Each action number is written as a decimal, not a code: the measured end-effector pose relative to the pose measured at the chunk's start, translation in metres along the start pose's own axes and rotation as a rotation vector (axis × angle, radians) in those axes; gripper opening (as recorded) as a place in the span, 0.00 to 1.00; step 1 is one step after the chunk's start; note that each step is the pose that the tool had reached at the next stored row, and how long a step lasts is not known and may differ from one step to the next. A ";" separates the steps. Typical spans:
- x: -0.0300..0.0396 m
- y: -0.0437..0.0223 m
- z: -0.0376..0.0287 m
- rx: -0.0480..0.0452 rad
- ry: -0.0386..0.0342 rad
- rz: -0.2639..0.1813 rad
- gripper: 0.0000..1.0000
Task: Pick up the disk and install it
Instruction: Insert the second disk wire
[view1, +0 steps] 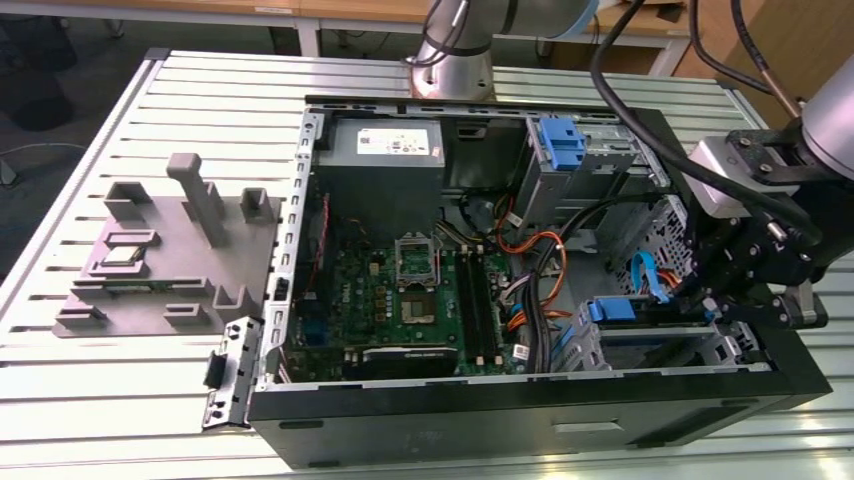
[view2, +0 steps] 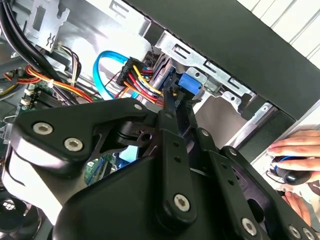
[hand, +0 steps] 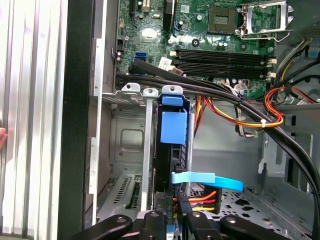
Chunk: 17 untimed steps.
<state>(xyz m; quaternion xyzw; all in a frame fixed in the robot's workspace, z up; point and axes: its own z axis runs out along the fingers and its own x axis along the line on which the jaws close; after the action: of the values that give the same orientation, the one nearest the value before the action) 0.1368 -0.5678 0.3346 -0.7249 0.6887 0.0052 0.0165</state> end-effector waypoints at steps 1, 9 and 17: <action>-0.0003 0.0002 0.0005 0.0000 0.0001 0.000 0.24; -0.0006 0.0004 0.0005 0.0000 0.0009 0.000 0.24; -0.0006 0.0003 0.0005 0.0000 0.0016 0.000 0.16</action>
<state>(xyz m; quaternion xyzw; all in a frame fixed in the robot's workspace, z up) 0.1364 -0.5673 0.3341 -0.7249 0.6886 0.0046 0.0159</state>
